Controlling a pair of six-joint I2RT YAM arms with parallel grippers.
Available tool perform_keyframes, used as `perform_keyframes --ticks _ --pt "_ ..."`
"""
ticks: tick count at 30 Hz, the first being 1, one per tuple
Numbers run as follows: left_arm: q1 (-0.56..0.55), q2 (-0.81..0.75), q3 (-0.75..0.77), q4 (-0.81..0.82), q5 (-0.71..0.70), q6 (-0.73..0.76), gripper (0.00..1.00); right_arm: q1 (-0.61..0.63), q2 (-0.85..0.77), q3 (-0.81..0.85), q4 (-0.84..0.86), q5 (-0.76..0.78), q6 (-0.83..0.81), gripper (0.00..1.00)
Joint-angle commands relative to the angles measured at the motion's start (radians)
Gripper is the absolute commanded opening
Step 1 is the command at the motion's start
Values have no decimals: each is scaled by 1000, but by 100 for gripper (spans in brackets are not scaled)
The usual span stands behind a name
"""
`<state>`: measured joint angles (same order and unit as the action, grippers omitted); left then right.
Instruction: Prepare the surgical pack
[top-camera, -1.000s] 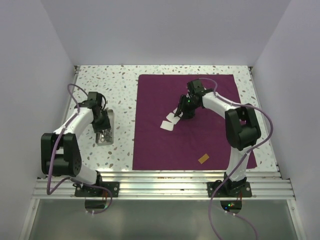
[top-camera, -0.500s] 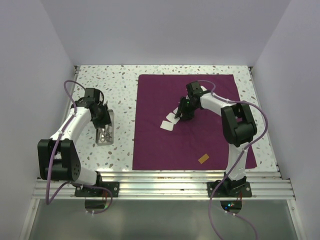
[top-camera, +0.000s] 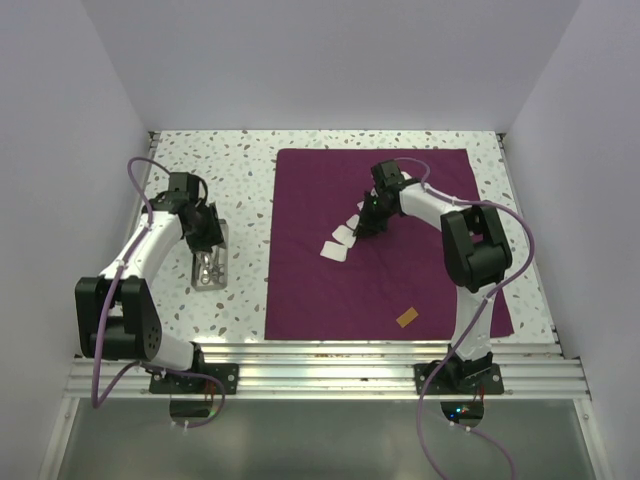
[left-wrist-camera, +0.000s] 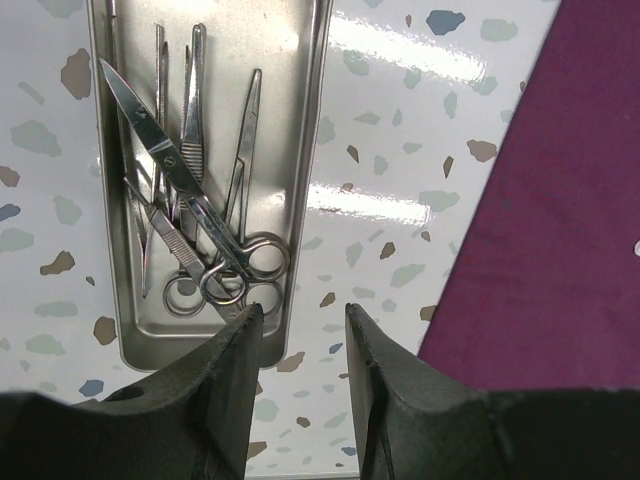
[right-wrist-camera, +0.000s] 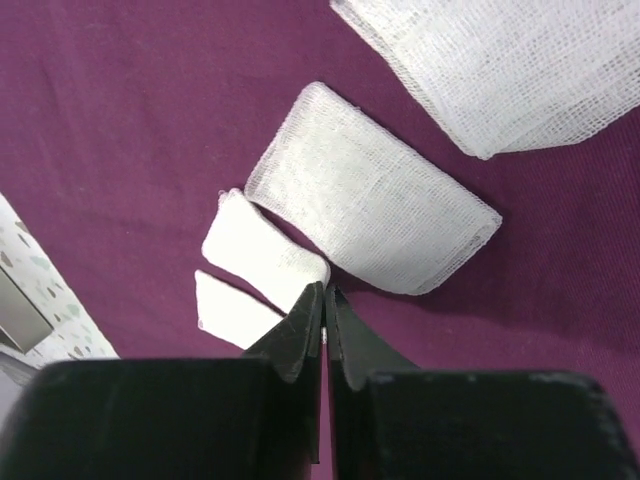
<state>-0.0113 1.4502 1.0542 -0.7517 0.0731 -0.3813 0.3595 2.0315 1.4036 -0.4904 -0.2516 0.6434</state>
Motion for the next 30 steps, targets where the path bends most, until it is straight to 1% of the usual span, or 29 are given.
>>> perform_keyframes --ticks 1,7,8,11,13,19,30 --pt "10 12 36 6 21 15 42 4 -13 83 -22 -12 -28 0" --pt "10 21 44 12 31 16 42 18 3 190 -80 -107 -146 0" --pt "10 21 44 14 33 16 42 19 4 222 -111 -109 -177 0" --pt "10 29 46 17 40 16 42 13 12 277 -163 -92 -198 0" --pt "10 35 49 18 44 16 42 7 16 296 -166 -104 -199 0" --pt "10 47 56 17 50 24 41 -24 36 278 -137 -158 -139 0" --pt "10 75 70 23 67 28 41 -114 61 218 -57 -233 -107 0"
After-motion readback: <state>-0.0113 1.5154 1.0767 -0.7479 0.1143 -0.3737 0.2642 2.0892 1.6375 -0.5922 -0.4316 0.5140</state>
